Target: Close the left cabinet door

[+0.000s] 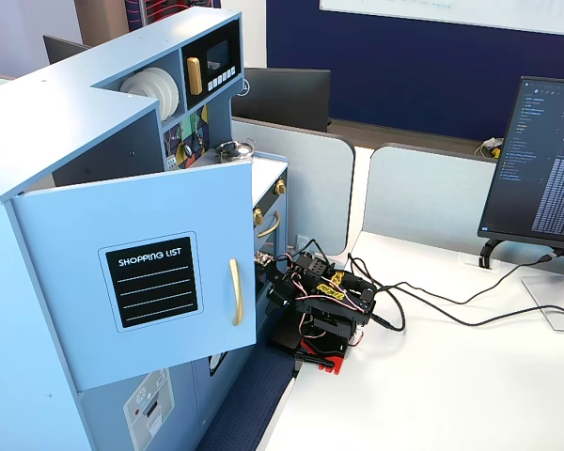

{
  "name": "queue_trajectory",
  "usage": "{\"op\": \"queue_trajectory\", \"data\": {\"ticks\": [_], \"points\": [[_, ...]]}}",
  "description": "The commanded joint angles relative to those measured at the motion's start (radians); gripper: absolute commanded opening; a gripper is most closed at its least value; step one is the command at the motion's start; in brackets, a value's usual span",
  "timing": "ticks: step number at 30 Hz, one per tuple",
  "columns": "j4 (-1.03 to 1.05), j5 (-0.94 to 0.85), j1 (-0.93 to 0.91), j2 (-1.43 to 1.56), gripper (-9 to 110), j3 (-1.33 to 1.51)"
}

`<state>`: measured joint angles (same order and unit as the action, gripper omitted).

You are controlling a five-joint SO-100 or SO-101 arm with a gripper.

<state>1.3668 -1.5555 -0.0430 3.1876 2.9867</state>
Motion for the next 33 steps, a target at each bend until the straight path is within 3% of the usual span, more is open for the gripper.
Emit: {"op": "queue_trajectory", "data": {"ticks": [1,13,23,33], "points": [[0.166,0.046,0.040,-0.008,0,0.011],[0.158,0.046,0.106,-0.009,0,0.011],[-0.071,0.147,0.821,0.009,0,-0.100],[-0.324,0.000,1.355,-0.098,0,-0.417]]}}
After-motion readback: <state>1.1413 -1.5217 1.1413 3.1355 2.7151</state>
